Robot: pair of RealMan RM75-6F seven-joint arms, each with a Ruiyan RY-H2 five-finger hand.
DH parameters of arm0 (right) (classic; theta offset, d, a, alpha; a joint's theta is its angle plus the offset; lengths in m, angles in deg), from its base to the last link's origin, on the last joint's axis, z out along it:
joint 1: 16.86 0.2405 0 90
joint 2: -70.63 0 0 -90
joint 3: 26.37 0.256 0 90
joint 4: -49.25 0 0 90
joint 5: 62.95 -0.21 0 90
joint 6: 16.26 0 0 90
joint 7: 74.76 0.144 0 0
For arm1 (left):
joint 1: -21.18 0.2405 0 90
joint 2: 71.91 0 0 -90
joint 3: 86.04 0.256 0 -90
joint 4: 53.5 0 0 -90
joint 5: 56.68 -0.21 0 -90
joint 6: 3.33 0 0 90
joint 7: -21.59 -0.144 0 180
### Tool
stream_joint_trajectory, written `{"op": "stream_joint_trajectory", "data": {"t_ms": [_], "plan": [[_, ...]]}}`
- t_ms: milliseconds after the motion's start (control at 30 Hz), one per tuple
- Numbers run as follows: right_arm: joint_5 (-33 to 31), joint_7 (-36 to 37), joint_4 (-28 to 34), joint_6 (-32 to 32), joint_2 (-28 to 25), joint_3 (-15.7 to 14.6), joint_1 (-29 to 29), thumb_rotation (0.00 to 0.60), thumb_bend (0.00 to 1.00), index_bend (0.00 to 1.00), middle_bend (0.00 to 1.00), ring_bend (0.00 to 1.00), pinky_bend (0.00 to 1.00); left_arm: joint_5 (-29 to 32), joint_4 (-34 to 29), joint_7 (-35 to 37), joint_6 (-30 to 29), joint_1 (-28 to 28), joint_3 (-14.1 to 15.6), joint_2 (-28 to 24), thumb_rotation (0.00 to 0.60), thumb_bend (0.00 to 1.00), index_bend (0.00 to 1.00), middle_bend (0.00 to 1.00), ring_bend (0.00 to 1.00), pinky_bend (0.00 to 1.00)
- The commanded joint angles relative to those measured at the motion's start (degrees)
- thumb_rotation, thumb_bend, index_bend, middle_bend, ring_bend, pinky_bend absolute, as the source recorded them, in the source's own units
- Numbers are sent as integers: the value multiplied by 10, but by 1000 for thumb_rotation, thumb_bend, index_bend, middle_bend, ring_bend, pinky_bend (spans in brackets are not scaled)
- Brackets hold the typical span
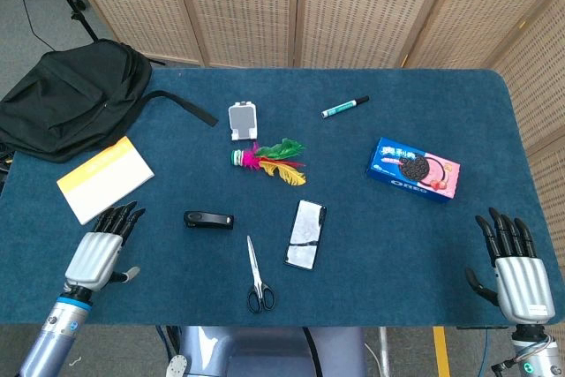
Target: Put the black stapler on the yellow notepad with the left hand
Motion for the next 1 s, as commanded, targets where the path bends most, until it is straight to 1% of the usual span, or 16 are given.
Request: {"op": "stream_joint_trajectory", "data": {"t_ms": [33,67,233,300,433,867,1000], "plan": [[1,-2,-1,-2,1,-1,1,600,328,67,0,0,0,29,5,6,30,-23,-18,8,600,225,123,0,0,64],[1,-4,-2,-3,2,-2,1,600,329,67,0,0,0,42,8,7,45,-34,-26,10,600,237,132,0,0,64],[3,-12,-5,-8,7,-4,4,600,333,67,0,0,0,73,16,-2,87,-73,-44,24,600,273,174,0,0,64],[4,-13,-5,-9,8,-5,4,600,333,67,0,0,0,85,21,-6,99,-85,-48,30,600,293,185,0,0,64],[4,-14,-6,-8,10,-5,4,600,332,67,0,0,0,101,28,-16,117,-105,-51,40,600,304,206,0,0,64],[2,-11,-5,-6,8,-4,4,600,333,67,0,0,0,143,51,-61,131,-152,-56,78,600,318,252,0,0,64],[2,-9,-5,-6,7,-4,3,600,330,67,0,0,0,161,66,-70,141,-170,-57,98,600,328,257,0,0,64]]}}
